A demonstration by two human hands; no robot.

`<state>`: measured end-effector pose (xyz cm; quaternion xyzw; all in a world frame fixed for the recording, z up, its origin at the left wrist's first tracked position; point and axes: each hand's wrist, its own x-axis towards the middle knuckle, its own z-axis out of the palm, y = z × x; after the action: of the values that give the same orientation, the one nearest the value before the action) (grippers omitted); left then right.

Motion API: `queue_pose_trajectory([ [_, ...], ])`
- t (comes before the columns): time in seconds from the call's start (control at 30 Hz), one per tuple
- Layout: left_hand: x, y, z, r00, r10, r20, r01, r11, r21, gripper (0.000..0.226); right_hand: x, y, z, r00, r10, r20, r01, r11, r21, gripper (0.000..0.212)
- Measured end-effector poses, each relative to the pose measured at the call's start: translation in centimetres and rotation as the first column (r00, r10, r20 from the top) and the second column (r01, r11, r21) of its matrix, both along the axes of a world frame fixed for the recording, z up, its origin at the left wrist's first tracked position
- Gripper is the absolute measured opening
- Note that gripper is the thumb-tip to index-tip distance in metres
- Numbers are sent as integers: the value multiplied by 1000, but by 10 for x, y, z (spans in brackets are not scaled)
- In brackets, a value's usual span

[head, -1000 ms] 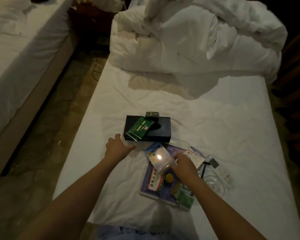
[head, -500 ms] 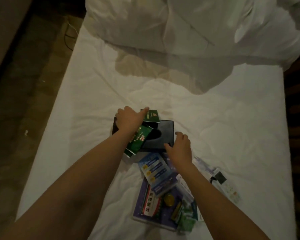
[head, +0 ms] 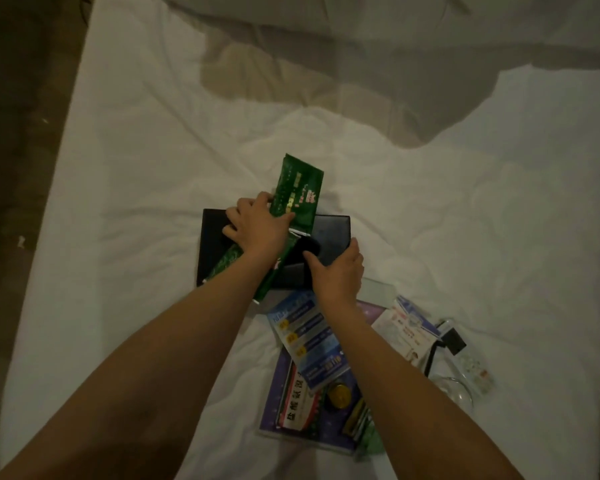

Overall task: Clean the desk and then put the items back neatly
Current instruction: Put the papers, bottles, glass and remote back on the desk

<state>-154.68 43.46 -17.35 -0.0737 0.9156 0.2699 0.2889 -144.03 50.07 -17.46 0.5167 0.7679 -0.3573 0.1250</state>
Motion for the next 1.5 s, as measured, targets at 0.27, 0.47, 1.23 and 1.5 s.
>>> queue_pose_trajectory([
  [0.27,-9,-42,22,992,44,116,-56,993,102,28,1,-2,-4,997,-73,-20,73,997,-14,91],
  [0.47,14,-71,28,983,-81,168,92,994,-62,28,1,-1,-2,996,-83,-28,82,996,-31,91],
  [1.23,75,-105,92,940,199,279,-266,936,229,39,72,17,64,989,-131,72,135,989,-54,66],
  [1.5,122,-98,189,985,-35,168,-20,950,311,36,158,5,155,967,-255,4,255,965,-59,71],
])
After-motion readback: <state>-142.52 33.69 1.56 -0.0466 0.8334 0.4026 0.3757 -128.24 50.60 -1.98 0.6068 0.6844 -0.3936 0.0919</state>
